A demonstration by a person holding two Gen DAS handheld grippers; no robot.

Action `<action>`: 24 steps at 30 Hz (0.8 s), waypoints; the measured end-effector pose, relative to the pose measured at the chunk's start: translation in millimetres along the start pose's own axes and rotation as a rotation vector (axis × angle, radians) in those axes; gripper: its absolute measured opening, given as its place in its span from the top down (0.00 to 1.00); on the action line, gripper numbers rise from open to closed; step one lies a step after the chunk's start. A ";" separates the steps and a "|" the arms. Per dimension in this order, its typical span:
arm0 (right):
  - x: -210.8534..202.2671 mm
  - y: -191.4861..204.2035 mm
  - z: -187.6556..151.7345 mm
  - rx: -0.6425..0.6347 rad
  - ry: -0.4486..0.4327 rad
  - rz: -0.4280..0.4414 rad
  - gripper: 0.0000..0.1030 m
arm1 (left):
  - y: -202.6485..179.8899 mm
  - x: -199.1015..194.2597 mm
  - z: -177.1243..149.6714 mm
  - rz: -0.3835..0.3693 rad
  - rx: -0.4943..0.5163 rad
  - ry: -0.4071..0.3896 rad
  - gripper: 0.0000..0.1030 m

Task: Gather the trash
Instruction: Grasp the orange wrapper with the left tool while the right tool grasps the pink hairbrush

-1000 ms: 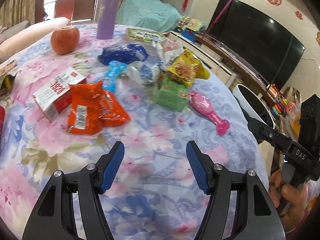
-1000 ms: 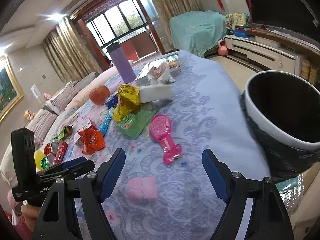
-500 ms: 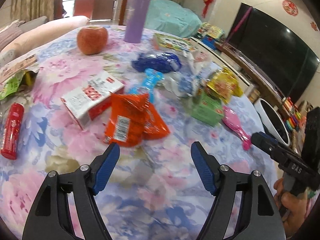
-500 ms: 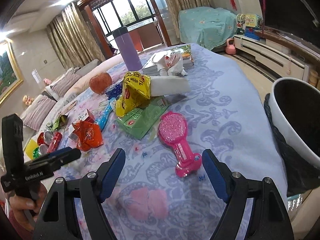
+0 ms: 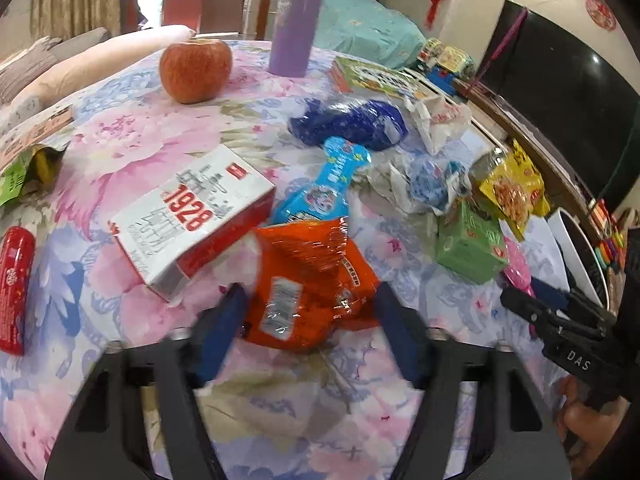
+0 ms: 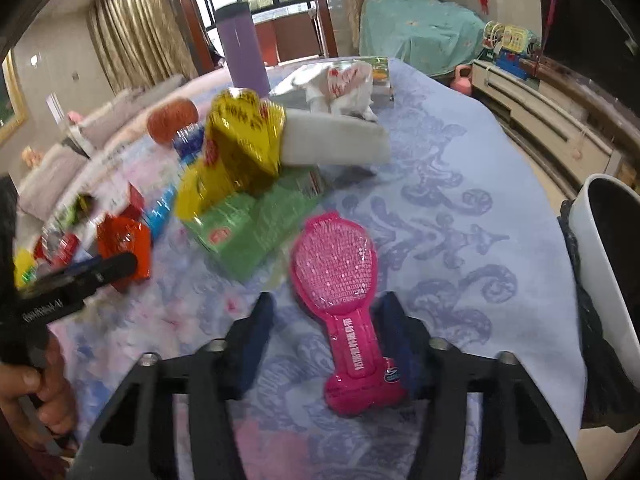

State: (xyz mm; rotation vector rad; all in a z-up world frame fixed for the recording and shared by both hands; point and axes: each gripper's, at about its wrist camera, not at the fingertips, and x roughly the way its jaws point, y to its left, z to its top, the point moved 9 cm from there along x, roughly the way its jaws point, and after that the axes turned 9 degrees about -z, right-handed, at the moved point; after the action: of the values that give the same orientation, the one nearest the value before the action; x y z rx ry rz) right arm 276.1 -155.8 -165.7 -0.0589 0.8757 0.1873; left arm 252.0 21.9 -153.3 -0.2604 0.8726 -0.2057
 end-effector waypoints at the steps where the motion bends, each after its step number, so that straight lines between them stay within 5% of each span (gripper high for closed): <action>1: -1.9 0.1 -1.6 -0.008 -0.002 0.001 0.59 | -2.0 0.2 -1.2 -0.010 0.009 0.003 0.57; 5: -9.5 -5.4 -7.4 0.015 -0.004 0.019 0.81 | -12.9 -6.5 -3.2 -0.033 0.045 -0.001 0.78; 24: -69.7 -45.8 -20.2 0.175 -0.087 0.091 0.82 | -116.8 -24.6 -26.5 -0.235 0.187 0.030 0.88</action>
State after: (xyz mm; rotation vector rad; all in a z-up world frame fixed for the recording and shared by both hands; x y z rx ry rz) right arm 225.7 -213.1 -126.2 0.1514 0.8051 0.1966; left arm 207.6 -85.8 -115.8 -0.1849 0.8456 -0.5086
